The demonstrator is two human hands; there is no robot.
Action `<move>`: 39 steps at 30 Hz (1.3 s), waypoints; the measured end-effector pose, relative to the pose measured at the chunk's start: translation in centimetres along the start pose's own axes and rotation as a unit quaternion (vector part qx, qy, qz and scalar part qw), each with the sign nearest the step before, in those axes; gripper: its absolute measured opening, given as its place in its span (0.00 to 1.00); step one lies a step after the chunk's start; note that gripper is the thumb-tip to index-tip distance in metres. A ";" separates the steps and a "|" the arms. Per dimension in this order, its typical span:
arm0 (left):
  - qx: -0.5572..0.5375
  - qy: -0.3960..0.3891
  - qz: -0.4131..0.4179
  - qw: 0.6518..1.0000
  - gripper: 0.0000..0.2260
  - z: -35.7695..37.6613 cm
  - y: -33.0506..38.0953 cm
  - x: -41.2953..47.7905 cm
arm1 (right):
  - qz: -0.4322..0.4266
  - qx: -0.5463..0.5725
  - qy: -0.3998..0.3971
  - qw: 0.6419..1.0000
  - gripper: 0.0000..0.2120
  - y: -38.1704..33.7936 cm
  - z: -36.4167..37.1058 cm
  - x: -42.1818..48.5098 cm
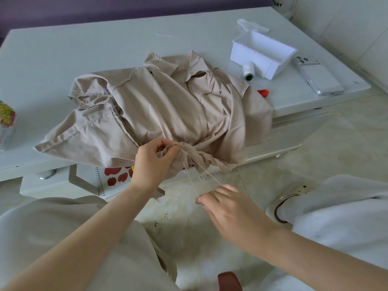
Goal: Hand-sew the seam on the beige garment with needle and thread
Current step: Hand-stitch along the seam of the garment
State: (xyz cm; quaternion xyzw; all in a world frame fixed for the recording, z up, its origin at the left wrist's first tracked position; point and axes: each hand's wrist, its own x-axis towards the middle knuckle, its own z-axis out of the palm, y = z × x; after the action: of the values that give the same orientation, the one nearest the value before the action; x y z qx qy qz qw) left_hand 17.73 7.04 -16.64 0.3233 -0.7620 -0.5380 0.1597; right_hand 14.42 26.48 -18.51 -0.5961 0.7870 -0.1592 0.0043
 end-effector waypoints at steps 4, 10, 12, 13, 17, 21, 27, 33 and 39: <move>0.007 -0.003 -0.002 1.000 0.07 0.0 0.1 0.0 | -0.019 -0.053 0.088 0.995 0.06 -0.1 -2.0 0.4; -0.012 -0.004 -0.017 1.000 0.06 0.1 0.4 -0.3 | -0.039 -0.105 0.161 0.981 0.08 0.0 -4.5 1.6; -0.016 -0.004 -0.021 1.000 0.05 0.1 0.5 -0.3 | -0.039 -0.091 0.137 0.986 0.07 -0.2 -4.6 1.7; -0.018 -0.003 -0.021 1.000 0.04 0.1 0.5 -0.2 | -0.040 -0.081 0.110 0.990 0.07 -0.3 -4.3 1.7; -0.026 0.008 -0.017 0.999 0.04 0.1 0.5 -0.3 | -0.049 -0.049 -0.003 0.998 0.12 -0.8 -1.5 0.9; -0.008 0.003 -0.002 1.000 0.05 0.0 0.3 -0.5 | -0.068 -0.059 -0.050 0.995 0.14 -1.1 0.4 0.2; -0.042 0.015 0.002 0.999 0.08 -0.4 0.7 -0.2 | -0.090 -0.033 0.028 0.995 0.06 0.3 -1.1 1.0; -0.010 0.001 -0.016 1.000 0.08 -0.3 0.5 0.1 | -0.132 0.036 0.068 0.988 0.12 1.6 -5.7 2.5; -0.019 0.001 -0.017 1.000 0.06 -0.1 0.6 -0.2 | -0.144 0.013 0.023 0.989 0.14 0.0 -5.8 2.3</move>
State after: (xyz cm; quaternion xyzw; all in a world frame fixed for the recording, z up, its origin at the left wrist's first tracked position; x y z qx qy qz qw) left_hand 17.70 7.24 -16.06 0.3341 -0.7456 -0.5547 0.1574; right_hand 12.60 25.70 -12.57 -0.6989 0.6910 -0.1820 -0.0291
